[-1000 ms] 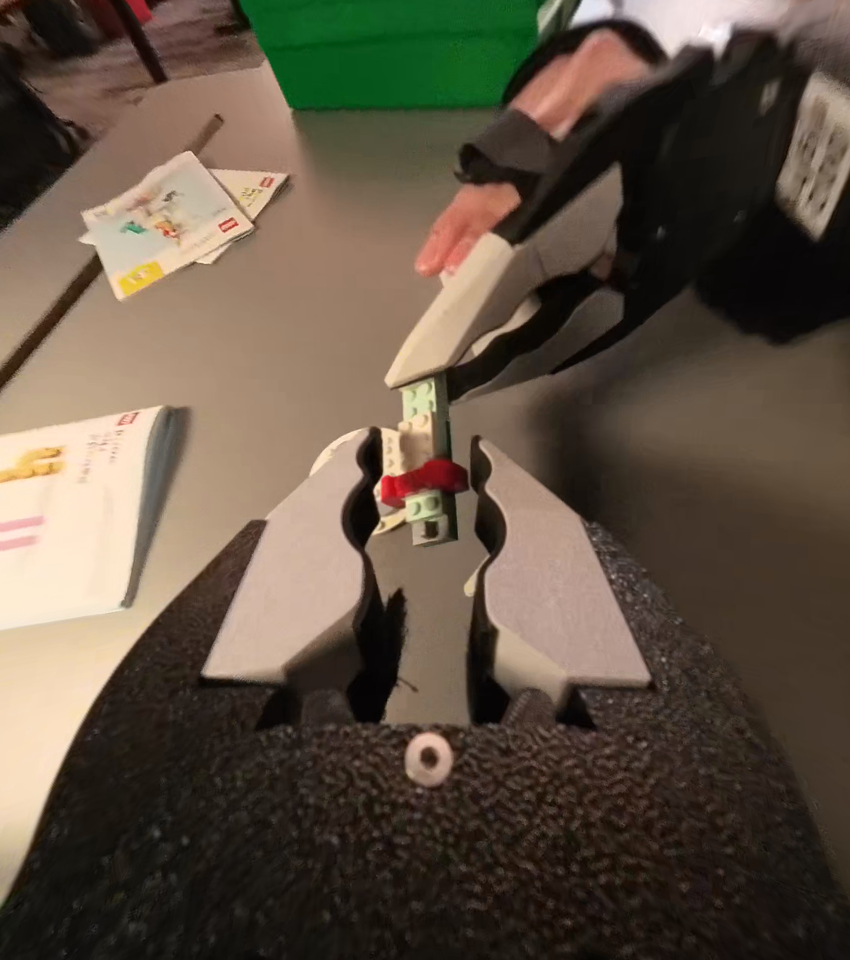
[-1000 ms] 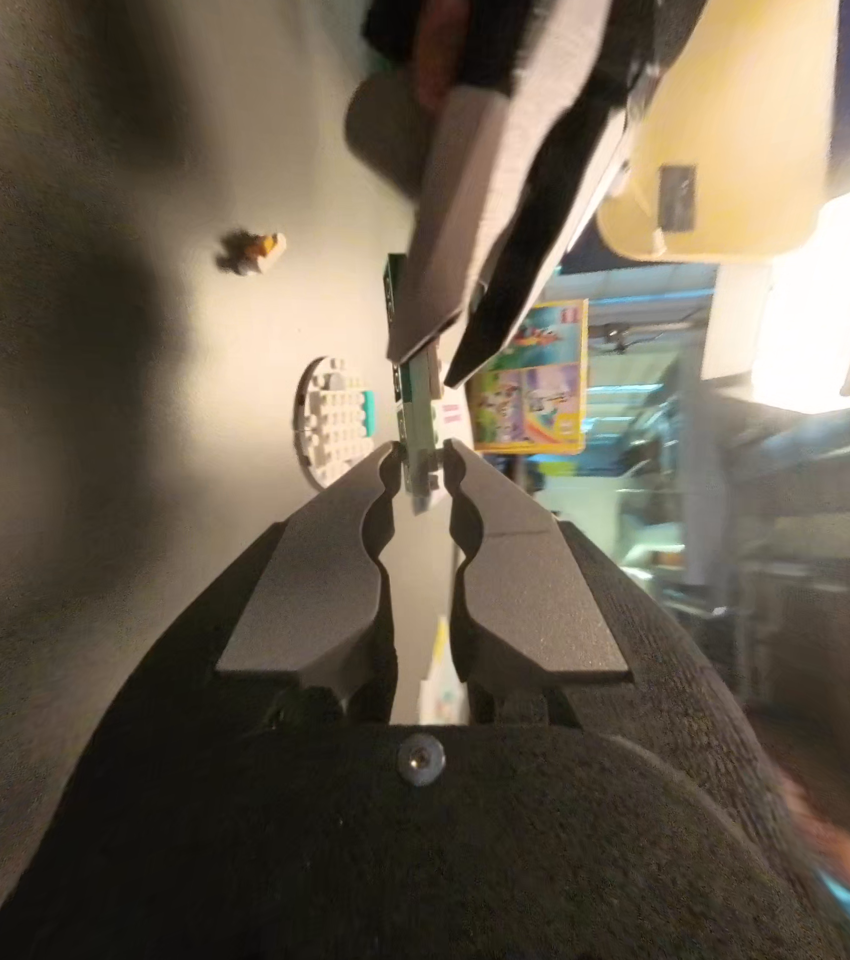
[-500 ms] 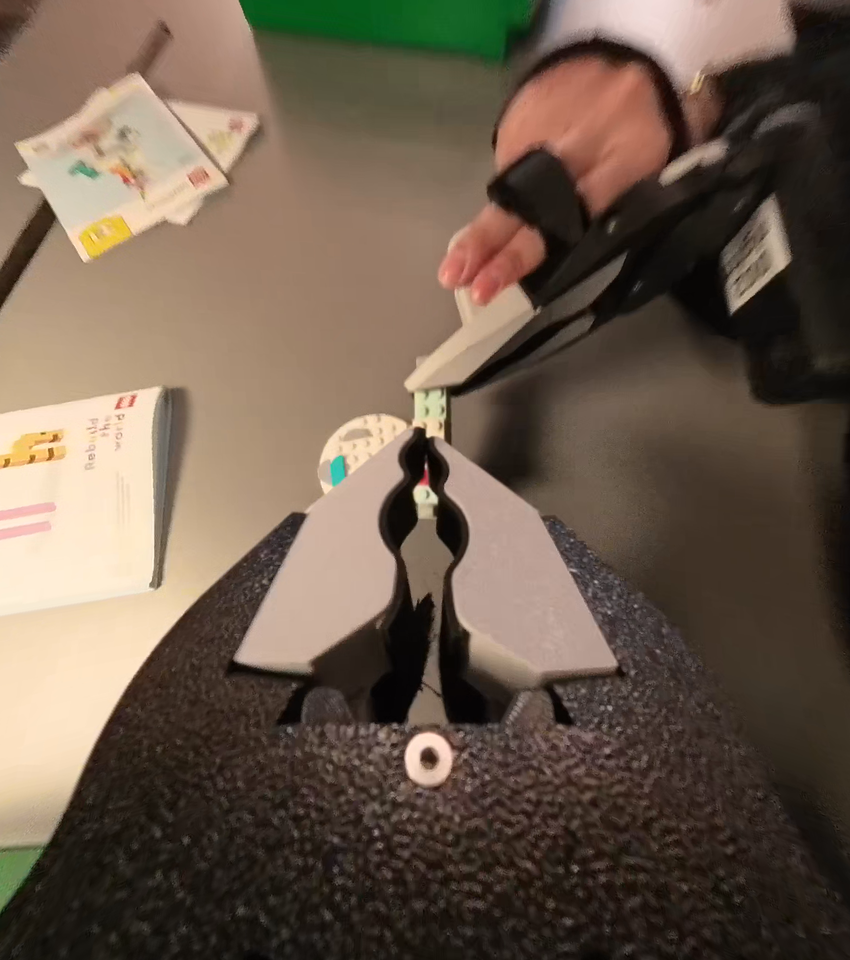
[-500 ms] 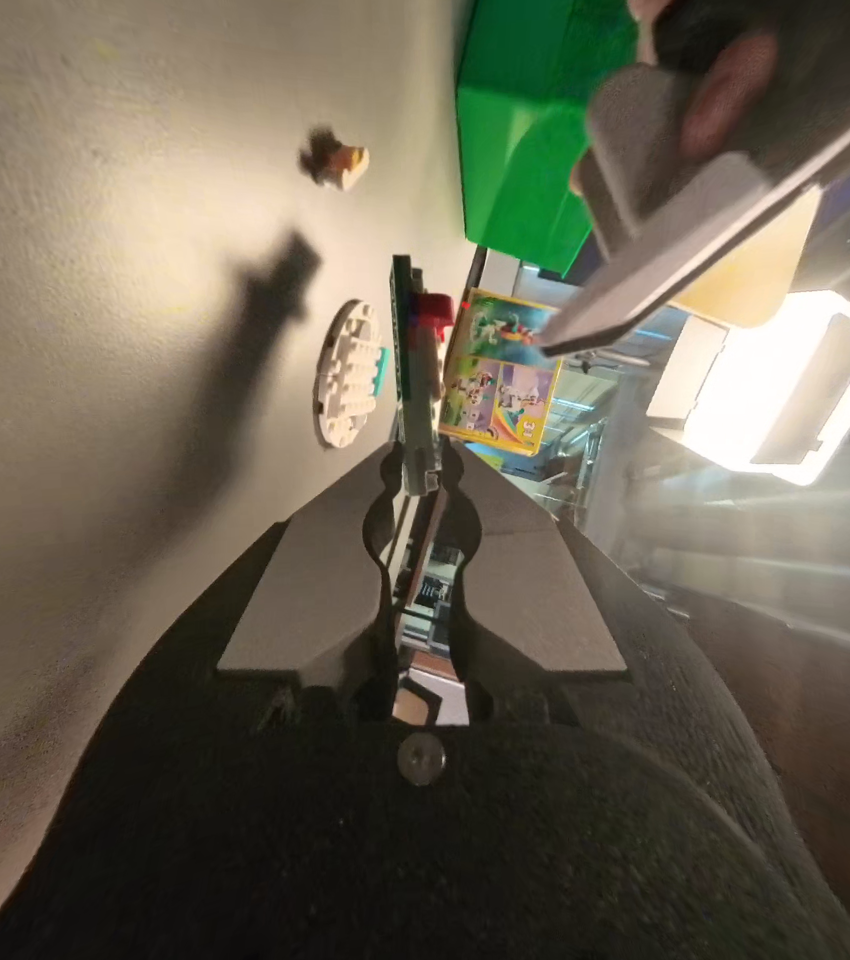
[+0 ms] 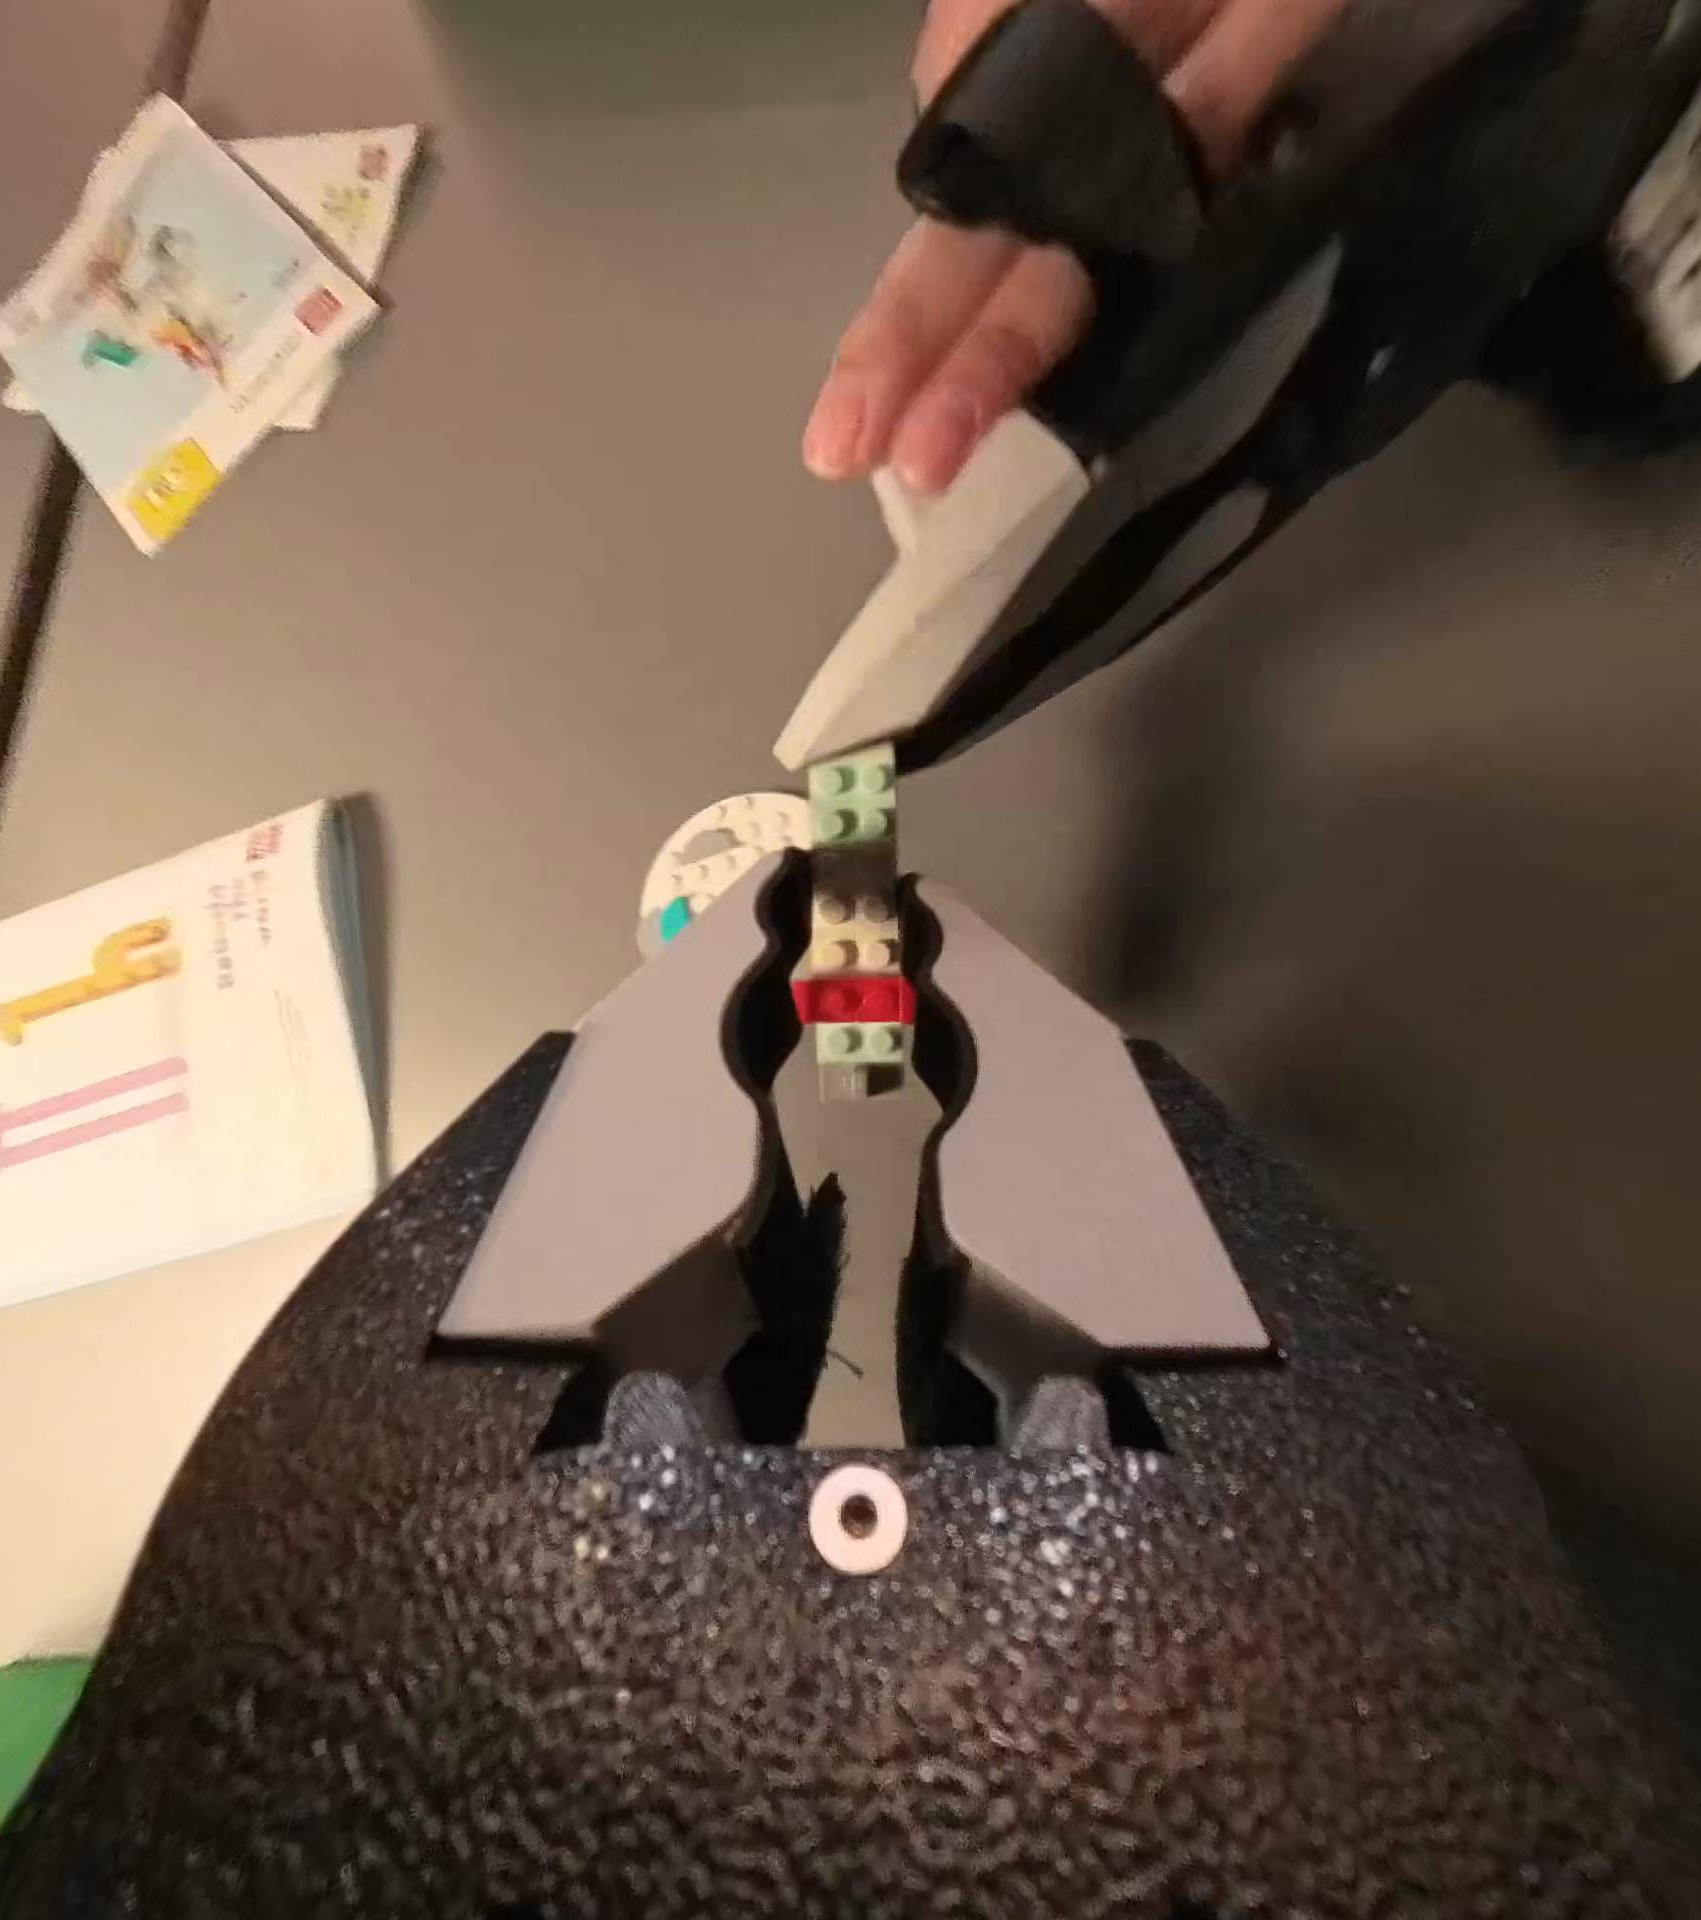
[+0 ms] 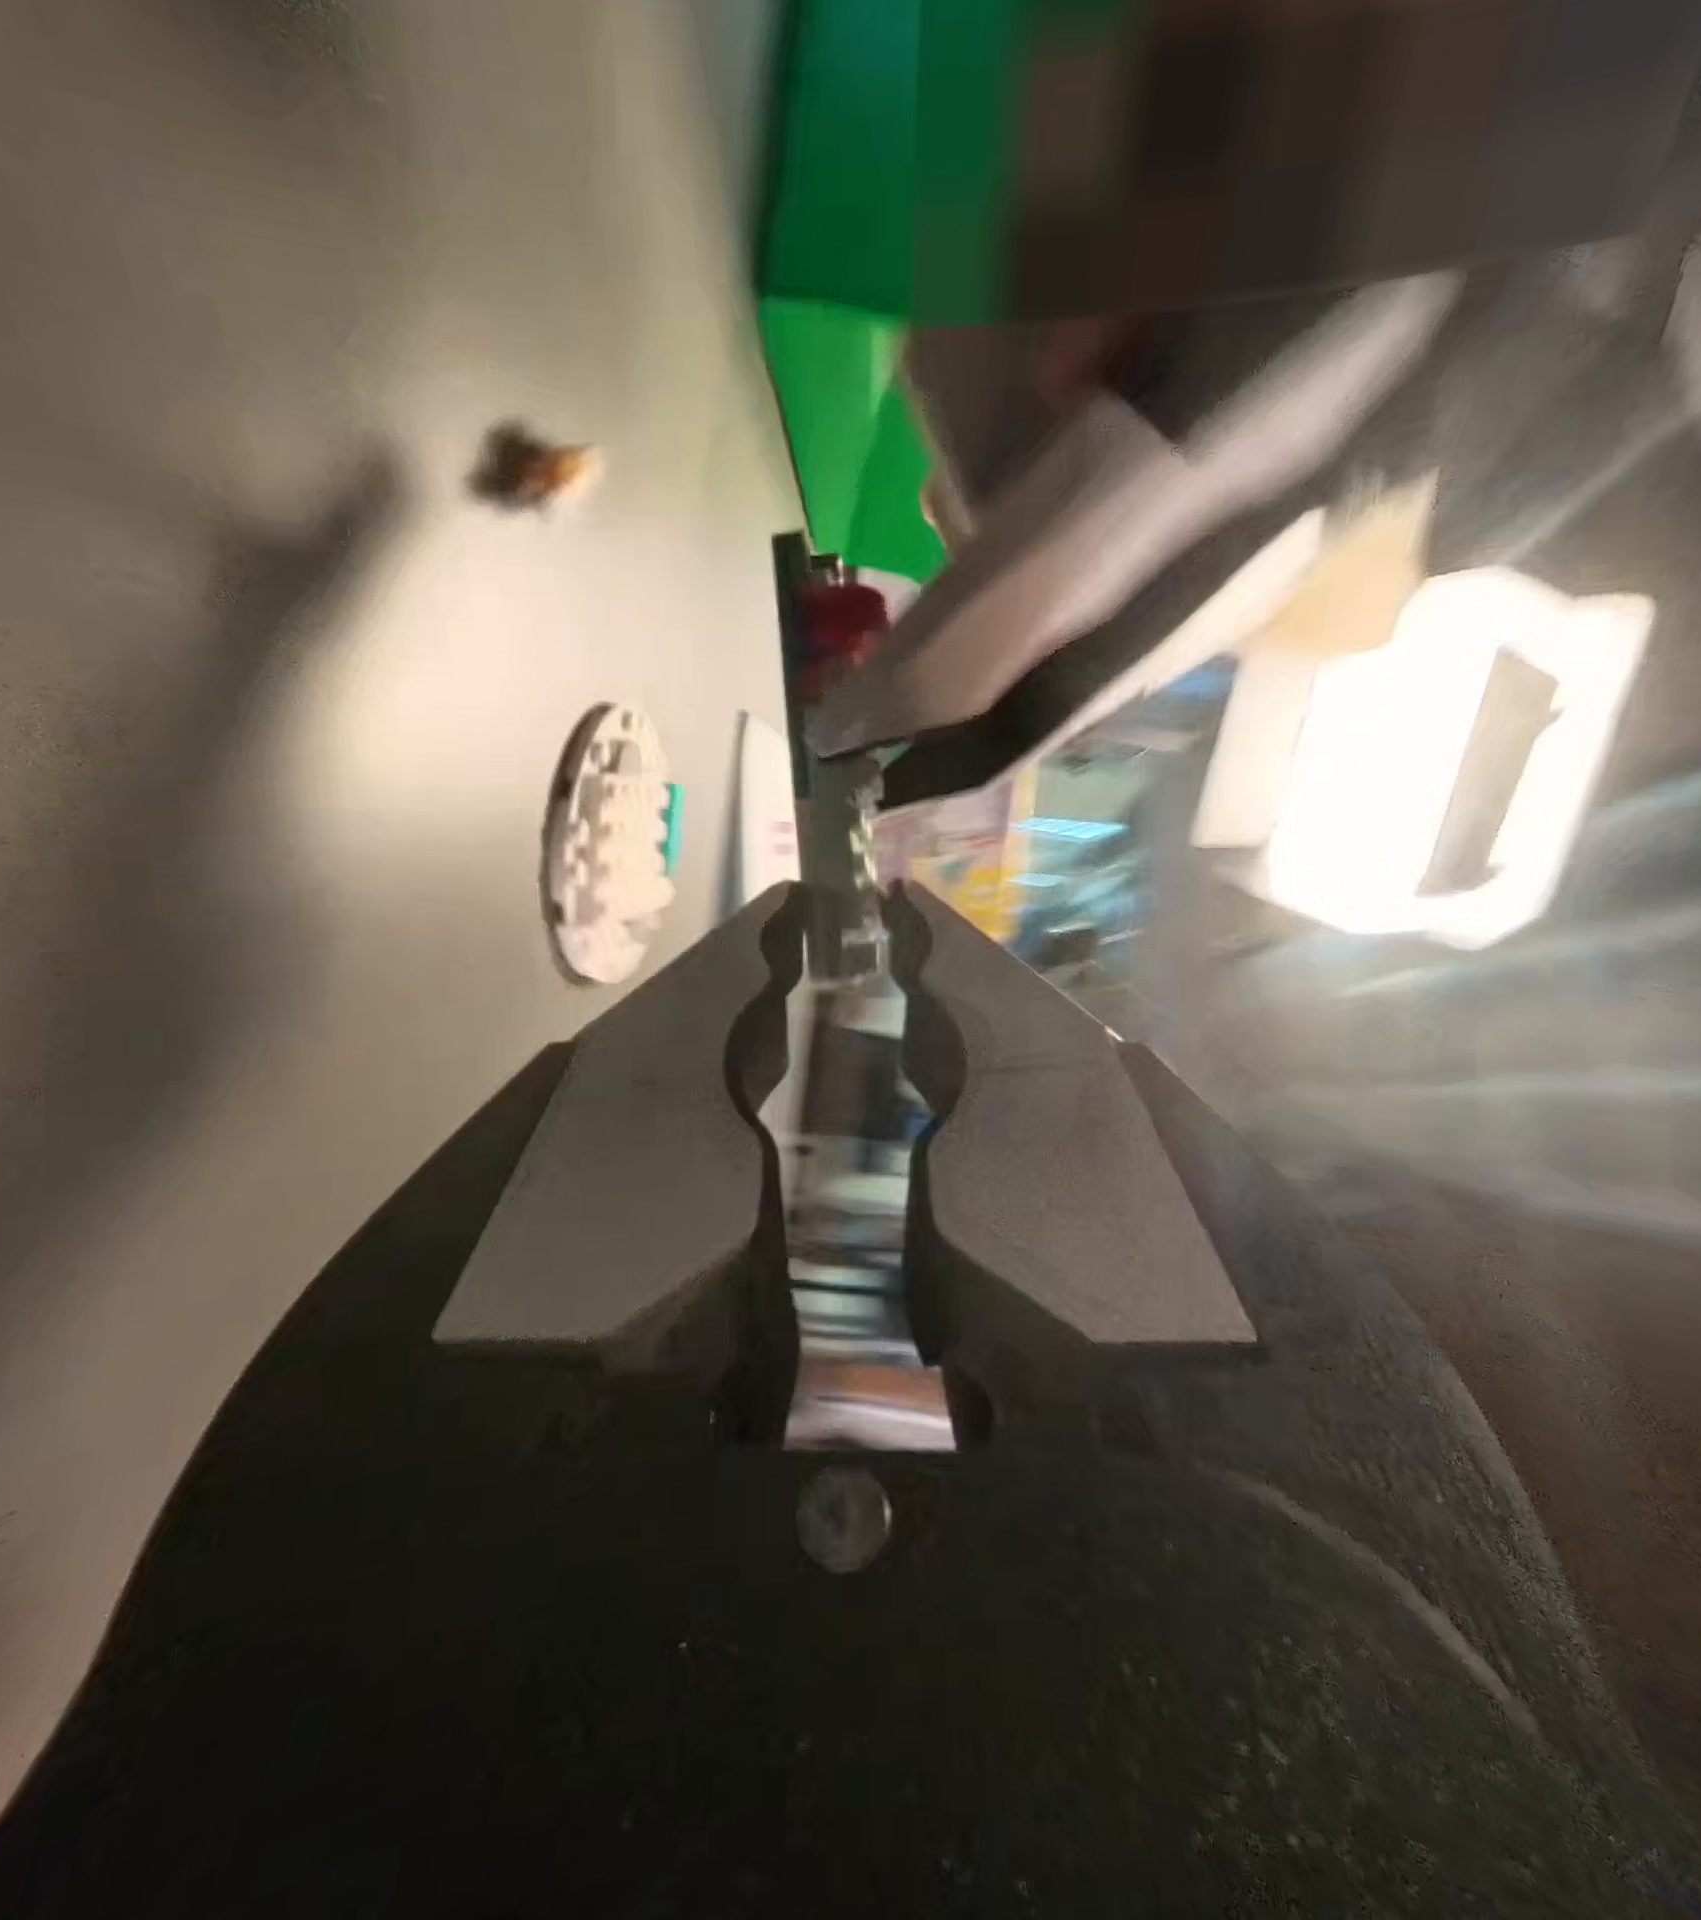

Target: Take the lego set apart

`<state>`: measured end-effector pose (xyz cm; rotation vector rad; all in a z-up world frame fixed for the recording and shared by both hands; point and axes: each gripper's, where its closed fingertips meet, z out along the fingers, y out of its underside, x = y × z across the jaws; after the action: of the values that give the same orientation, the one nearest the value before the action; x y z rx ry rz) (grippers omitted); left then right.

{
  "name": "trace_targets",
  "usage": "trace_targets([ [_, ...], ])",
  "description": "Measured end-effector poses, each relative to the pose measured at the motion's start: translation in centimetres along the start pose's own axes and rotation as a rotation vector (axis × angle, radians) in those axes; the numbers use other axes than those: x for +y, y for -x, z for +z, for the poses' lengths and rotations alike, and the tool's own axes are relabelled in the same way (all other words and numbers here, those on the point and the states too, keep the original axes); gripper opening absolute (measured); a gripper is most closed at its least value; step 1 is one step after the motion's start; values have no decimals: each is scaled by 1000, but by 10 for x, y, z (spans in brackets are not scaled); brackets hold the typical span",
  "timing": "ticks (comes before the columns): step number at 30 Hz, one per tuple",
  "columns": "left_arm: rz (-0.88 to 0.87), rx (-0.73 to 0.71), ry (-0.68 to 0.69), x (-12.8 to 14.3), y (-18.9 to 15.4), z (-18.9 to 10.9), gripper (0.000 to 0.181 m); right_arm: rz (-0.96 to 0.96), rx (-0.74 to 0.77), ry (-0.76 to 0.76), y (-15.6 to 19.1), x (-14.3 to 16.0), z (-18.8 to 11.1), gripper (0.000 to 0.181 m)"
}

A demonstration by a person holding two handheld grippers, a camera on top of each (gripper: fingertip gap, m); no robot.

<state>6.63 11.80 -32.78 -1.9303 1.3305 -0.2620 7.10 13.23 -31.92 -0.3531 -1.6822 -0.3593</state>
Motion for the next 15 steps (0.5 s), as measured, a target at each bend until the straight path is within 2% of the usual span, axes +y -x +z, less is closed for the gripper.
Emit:
trace_targets([
  [1,35,-51,5,2,7,-1,15,152,-41,4,1,4,0,17],
  [3,130,-158,-10,2,19,-3,15,585,-143,-5,2,13,1,35],
  [5,185,-219,-48,-2,23,-4,15,1062,-235,-72,-3,15,1,43],
  [8,246,-288,-110,-9,25,-2,15,1700,-354,-203,-20,19,3,42],
  [11,292,-340,-146,-15,24,3,15,1965,-525,-265,-13,12,1,35],
  [13,313,-354,-159,-18,22,7,14,2035,-555,-314,-15,8,0,21],
  [15,332,-369,-167,-20,20,9,14,2055,-561,-294,-13,12,0,14],
])
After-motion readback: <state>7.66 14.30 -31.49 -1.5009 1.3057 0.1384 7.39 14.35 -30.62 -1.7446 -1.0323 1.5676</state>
